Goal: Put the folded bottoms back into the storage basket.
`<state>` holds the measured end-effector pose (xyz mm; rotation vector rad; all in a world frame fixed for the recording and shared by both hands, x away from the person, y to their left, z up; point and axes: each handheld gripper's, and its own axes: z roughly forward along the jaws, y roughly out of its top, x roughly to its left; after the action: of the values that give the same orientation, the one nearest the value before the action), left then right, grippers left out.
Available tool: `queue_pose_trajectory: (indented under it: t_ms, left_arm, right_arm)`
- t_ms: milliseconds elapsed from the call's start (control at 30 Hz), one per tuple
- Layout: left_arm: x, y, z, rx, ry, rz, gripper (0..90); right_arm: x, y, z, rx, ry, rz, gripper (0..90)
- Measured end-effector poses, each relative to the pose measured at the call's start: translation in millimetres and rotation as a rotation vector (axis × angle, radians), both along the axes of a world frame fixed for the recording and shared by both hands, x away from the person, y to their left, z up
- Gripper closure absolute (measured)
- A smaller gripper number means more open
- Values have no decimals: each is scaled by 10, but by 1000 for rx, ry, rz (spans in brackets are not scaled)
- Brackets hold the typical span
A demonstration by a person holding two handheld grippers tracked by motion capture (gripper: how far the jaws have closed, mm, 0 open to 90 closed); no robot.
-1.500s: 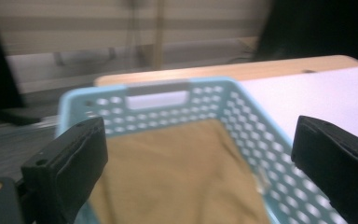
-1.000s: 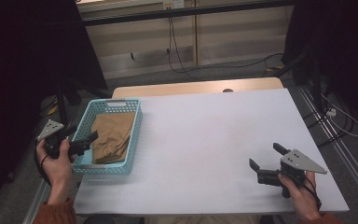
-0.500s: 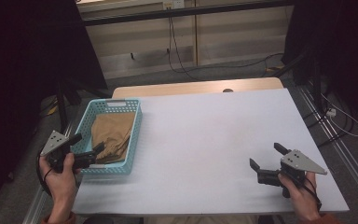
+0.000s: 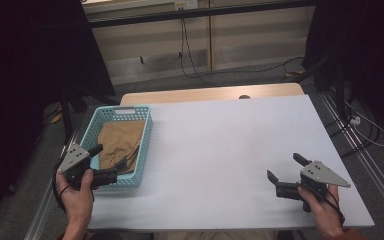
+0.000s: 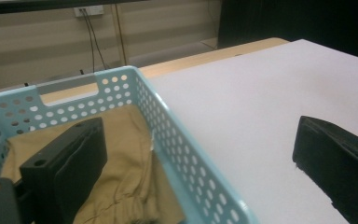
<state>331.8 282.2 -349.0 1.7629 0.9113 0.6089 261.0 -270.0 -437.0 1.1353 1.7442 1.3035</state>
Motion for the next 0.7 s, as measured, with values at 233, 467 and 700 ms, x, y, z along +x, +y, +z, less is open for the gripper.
queue_pose_trajectory:
  t_ms: [233,467,700]
  left_arm:
    - [1,-218,-1,6,-16,-93,35]
    - [7,-381,21,9,-9,-128,32]
    - [90,-579,42,9,-18,-123,32]
  right_arm:
    - [-3,0,2,1,-1,0,2]
    - [-6,-3,6,-10,-7,2,2]
    - [-11,-6,10,-4,-10,5,0]
